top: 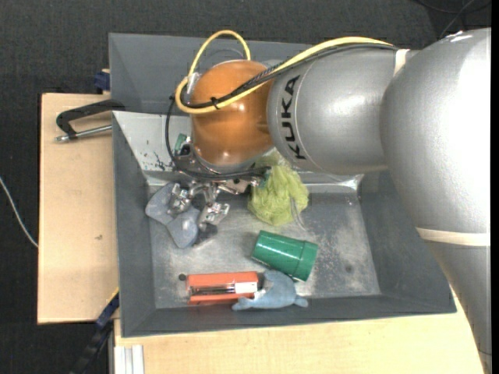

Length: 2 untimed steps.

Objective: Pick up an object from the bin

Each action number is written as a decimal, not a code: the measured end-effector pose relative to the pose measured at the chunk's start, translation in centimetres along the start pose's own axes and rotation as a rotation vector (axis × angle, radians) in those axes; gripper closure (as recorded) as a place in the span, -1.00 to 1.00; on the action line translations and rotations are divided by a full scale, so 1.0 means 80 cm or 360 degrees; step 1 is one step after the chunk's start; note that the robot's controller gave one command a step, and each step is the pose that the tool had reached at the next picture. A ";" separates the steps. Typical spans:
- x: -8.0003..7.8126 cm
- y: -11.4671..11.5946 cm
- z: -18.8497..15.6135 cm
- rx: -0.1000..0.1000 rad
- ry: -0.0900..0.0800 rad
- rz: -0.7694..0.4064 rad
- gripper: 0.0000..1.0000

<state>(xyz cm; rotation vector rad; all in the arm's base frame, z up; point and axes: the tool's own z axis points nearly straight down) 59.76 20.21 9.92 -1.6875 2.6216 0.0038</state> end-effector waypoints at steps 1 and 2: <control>0.051 -0.033 0.000 0.0007 -0.0035 -0.0687 1.00; 0.052 -0.033 0.000 0.0006 -0.0035 -0.0687 1.00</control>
Offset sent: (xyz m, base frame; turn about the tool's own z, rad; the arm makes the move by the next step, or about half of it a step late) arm 0.0000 0.0000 0.0000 0.0000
